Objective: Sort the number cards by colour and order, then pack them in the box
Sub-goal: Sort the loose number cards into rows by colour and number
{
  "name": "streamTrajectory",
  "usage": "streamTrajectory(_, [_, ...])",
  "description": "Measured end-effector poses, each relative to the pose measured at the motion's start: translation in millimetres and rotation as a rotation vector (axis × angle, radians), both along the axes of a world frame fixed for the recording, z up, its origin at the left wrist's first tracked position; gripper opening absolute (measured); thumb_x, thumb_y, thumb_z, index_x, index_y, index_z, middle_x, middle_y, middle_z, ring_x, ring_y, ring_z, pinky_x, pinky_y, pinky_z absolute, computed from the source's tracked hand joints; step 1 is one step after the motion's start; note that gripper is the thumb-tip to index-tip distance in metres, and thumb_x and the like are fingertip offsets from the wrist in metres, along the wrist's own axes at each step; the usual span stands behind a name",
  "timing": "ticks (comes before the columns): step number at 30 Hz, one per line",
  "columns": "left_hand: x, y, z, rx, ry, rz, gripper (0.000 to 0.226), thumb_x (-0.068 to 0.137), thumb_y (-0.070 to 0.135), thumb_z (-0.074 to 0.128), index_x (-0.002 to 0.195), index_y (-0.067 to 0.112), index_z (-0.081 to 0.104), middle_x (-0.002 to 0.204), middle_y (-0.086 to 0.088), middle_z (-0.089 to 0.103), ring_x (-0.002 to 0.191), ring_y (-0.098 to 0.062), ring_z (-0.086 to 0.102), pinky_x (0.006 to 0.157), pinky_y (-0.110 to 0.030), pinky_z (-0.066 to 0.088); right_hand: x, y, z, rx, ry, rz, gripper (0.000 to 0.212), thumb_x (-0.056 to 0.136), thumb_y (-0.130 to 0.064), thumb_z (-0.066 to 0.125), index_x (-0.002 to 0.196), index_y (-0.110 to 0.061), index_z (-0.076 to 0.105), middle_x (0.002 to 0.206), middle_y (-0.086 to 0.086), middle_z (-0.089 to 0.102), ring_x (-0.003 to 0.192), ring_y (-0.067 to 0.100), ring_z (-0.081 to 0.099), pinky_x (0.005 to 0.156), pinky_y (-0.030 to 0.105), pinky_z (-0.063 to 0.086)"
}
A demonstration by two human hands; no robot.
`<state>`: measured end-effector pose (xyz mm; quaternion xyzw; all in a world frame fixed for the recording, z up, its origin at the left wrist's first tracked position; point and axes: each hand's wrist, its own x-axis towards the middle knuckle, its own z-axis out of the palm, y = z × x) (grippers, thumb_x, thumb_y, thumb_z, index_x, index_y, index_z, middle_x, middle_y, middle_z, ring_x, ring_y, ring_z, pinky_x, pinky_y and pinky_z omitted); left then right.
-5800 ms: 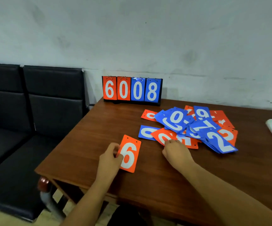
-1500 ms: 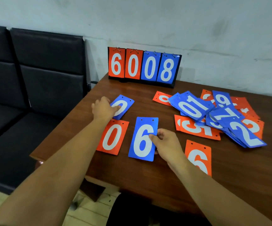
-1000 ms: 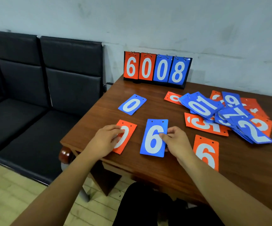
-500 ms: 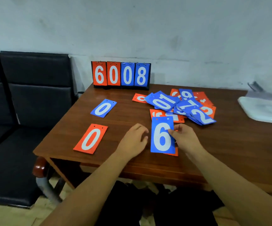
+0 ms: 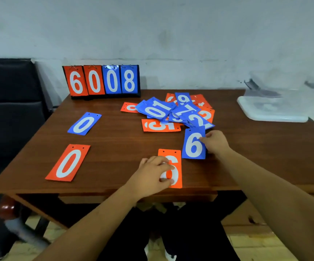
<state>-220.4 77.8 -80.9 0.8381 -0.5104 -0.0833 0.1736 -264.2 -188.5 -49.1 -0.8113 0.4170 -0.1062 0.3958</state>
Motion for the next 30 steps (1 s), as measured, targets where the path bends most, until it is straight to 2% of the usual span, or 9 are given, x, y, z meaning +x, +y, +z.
streamTrajectory(2, [-3,0,-2,-0.021,0.011,0.008,0.045,0.088,0.054,0.056,0.130,0.039,0.055,0.140,0.017,0.040,0.132,-0.004,0.031,0.110,-0.038,0.025,-4,-8,-6,-0.112,0.093,0.044,0.027,0.088,-0.022,0.066,0.068,-0.008,0.056,0.068,0.006,0.057,0.075,0.026,0.060,0.057,0.032,0.044])
streamTrajectory(9, [-15,-15,-4,-0.042,0.033,-0.016,0.049,0.086,0.058,0.057,0.130,0.037,0.053,0.137,0.016,0.041,0.129,-0.004,0.031,0.107,-0.033,0.025,-13,-28,-12,-0.330,0.239,0.109,0.025,0.090,-0.032,0.065,0.097,-0.009,0.058,0.096,0.010,0.063,0.090,0.026,0.062,0.067,0.035,0.047])
streamTrajectory(12, [-17,-23,-2,-0.087,0.001,0.001,0.049,0.086,0.058,0.058,0.129,0.034,0.053,0.134,0.014,0.044,0.128,-0.006,0.033,0.104,-0.031,0.026,-13,-31,-13,-0.370,0.229,0.117,0.028,0.089,-0.032,0.067,0.103,-0.009,0.058,0.105,0.011,0.063,0.092,0.024,0.062,0.070,0.032,0.048])
streamTrajectory(16, [2,-33,15,-0.170,0.090,0.084,0.040,0.090,0.053,0.056,0.124,0.032,0.057,0.129,0.014,0.049,0.125,-0.004,0.036,0.107,-0.034,0.030,-2,-37,-13,-0.388,0.113,0.099,0.030,0.089,-0.030,0.067,0.107,-0.010,0.057,0.110,0.011,0.062,0.094,0.021,0.061,0.072,0.031,0.050])
streamTrajectory(21, [67,-64,31,-0.160,0.050,0.356,0.033,0.092,0.037,0.060,0.122,0.024,0.057,0.131,0.004,0.051,0.127,-0.013,0.042,0.108,-0.038,0.037,27,-48,-3,-0.434,0.104,0.104,0.041,0.090,-0.035,0.065,0.119,-0.008,0.055,0.122,0.012,0.054,0.106,0.024,0.058,0.083,0.035,0.054])
streamTrajectory(26, [121,-89,24,-0.037,0.033,0.538,0.049,0.089,0.031,0.065,0.134,0.017,0.051,0.141,-0.004,0.046,0.130,-0.020,0.043,0.105,-0.038,0.041,59,-57,-6,-0.475,0.233,0.230,0.061,0.087,-0.048,0.065,0.132,-0.010,0.048,0.130,0.012,0.050,0.115,0.027,0.054,0.089,0.041,0.054])
streamTrajectory(30, [140,-99,12,0.042,0.043,0.545,0.064,0.089,0.042,0.064,0.144,0.019,0.042,0.148,-0.005,0.042,0.135,-0.023,0.039,0.108,-0.041,0.037,73,-57,-15,-0.616,0.317,0.351,0.049,0.091,-0.048,0.059,0.125,-0.014,0.054,0.118,0.010,0.058,0.104,0.026,0.057,0.085,0.040,0.054])
